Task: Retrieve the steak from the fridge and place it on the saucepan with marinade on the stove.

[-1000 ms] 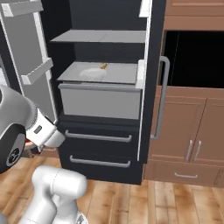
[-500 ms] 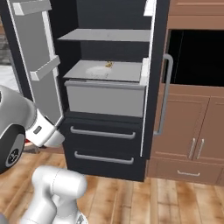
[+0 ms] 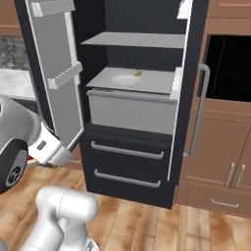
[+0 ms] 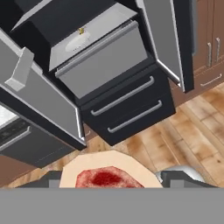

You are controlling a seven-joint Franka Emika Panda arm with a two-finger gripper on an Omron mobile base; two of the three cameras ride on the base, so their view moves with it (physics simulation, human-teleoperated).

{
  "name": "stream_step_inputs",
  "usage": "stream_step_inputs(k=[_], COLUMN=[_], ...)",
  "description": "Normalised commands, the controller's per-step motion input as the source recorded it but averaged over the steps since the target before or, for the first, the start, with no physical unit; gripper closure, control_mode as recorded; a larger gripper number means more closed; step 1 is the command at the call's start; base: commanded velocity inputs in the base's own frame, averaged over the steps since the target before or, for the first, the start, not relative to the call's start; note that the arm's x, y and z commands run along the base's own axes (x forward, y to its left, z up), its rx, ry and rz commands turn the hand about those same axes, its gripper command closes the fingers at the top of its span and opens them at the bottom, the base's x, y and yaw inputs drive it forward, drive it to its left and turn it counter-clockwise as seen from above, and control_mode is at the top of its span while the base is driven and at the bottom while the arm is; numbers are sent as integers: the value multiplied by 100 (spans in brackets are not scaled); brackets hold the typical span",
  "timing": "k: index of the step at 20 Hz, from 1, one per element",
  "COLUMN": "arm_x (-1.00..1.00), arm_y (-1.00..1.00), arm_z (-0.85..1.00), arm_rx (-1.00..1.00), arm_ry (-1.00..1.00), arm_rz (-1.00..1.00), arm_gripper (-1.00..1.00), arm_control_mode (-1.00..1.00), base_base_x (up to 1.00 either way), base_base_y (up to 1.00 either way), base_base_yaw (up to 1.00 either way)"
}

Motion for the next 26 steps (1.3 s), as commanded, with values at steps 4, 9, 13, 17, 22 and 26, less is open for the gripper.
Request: stream_step_inputs(k=[4,9,13,17,22,26], arm_x=[0,0,0,0,0,0], arm_y=[0,0,0,0,0,0], arm_z=[0,0,0,0,0,0], arm_rx=[0,0,0,0,0,0], arm_ry=[0,0,0,0,0,0], arm_rz=[0,0,0,0,0,0], arm_gripper=[100,100,100,100,100,100], arm_control_mode=[100,100,100,100,100,100], base_base_x=[0,0,0,0,0,0], base_base_y=[0,0,0,0,0,0], base_base_yaw=[29,35,42,45,49,50])
